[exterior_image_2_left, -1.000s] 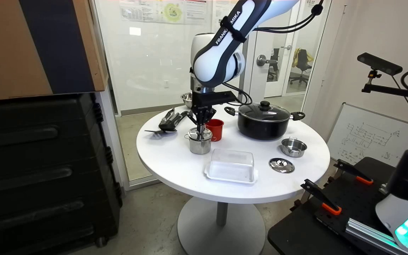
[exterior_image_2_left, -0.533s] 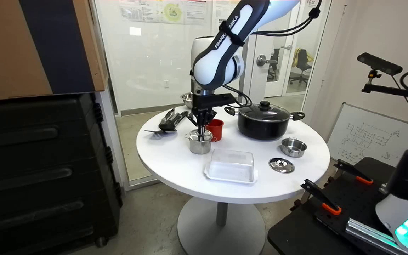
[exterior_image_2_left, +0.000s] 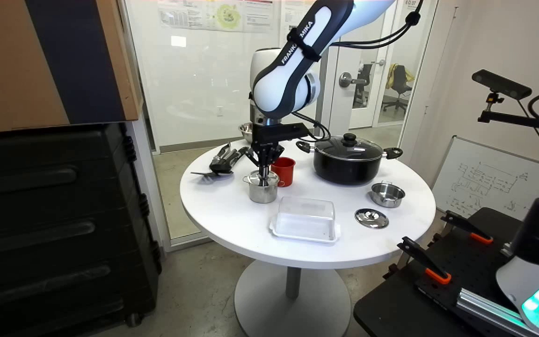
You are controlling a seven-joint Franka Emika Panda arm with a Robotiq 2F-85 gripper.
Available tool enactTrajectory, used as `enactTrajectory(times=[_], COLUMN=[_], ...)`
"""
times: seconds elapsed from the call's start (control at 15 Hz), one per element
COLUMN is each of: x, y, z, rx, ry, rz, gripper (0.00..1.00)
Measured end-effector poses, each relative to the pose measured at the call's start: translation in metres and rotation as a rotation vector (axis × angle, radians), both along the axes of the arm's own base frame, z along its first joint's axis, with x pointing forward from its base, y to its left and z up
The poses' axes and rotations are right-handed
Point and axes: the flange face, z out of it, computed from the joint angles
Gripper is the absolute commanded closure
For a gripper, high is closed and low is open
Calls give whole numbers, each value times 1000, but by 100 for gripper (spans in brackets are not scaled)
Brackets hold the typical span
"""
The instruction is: Pick up the silver lid on the left and place it on the silver pot on the left
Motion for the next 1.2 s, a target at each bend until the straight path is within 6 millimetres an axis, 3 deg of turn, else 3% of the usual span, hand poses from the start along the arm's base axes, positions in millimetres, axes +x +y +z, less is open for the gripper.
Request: enactTrajectory(times=[0.67, 0.93, 1.2], x=[4, 1, -16], y=[2, 9, 21], z=[-8, 1, 33], rx=[0, 15, 37], ry=[7, 0, -17], rz=[-29, -18, 46], gripper=[1, 0, 0])
